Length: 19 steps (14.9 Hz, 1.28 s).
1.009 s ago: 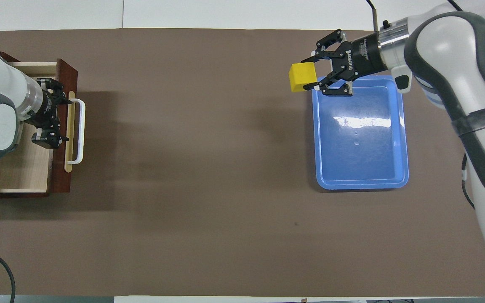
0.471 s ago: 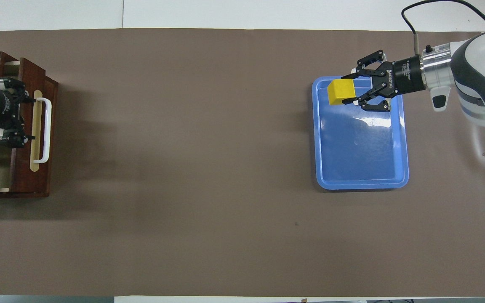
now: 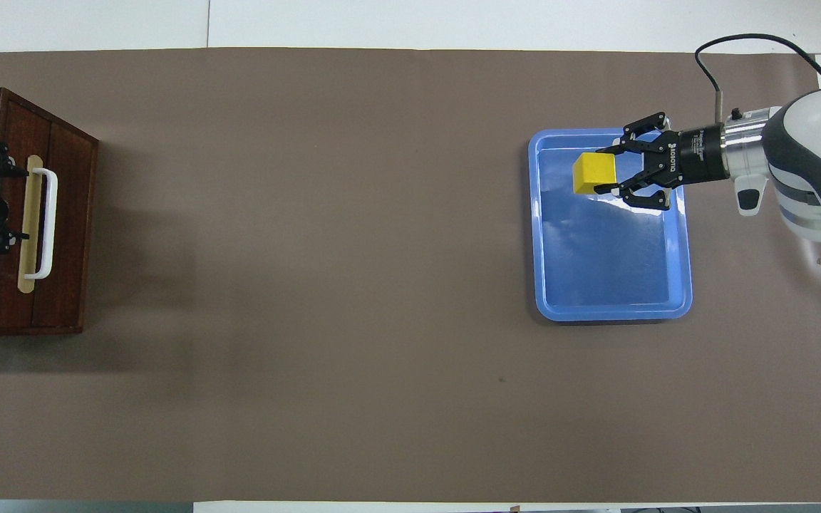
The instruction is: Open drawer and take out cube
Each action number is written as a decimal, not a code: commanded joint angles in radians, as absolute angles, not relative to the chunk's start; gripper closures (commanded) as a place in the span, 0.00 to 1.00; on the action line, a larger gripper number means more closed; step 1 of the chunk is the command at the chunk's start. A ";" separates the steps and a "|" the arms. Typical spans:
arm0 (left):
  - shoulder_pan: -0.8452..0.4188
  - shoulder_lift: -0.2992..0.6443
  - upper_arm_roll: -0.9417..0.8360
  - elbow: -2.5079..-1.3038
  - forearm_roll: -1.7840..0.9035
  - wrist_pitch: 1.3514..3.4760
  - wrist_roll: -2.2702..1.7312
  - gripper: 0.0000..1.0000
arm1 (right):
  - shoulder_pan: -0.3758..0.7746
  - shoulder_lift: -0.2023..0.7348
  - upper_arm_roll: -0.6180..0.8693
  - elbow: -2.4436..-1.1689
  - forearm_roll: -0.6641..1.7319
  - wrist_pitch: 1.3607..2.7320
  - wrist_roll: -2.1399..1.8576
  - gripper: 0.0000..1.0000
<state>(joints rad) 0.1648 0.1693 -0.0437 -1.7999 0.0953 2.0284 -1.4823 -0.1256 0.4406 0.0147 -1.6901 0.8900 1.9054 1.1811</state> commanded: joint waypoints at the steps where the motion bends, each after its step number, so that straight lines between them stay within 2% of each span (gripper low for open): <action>1: 0.149 0.134 -0.048 -1.783 0.117 1.985 -1.428 0.00 | -0.146 0.417 0.025 -1.735 0.910 1.913 1.126 1.00; 6: 0.147 0.031 -0.060 -1.764 0.063 1.844 -1.029 0.00 | -0.155 0.445 0.026 -1.756 0.911 1.924 1.022 1.00; 10: 0.129 -0.027 -0.061 -1.732 0.025 1.665 -0.506 0.00 | -0.150 0.449 0.025 -1.764 0.911 1.973 0.997 1.00; 14: 0.120 -0.058 -0.061 -1.732 0.020 1.571 -0.260 0.00 | -0.149 0.462 0.026 -1.776 0.911 2.002 0.957 1.00; 16: 0.068 -0.049 -0.028 -1.721 -0.006 1.557 -0.221 0.00 | -0.140 0.463 0.026 -1.778 0.911 2.023 0.954 1.00; 18: -0.042 -0.046 0.052 -1.697 -0.014 1.536 -0.218 0.00 | -0.138 0.469 0.026 -1.778 0.911 2.034 0.954 1.00; 19: -0.049 -0.041 0.054 -1.683 -0.017 1.519 -0.218 0.00 | -0.140 0.483 0.026 -1.775 0.911 2.036 0.953 1.00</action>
<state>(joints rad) 0.0197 -0.0509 0.0047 -1.7244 0.0013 1.5707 -0.2398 -0.1335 0.4728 0.0188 -1.7639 0.8900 2.0161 0.9854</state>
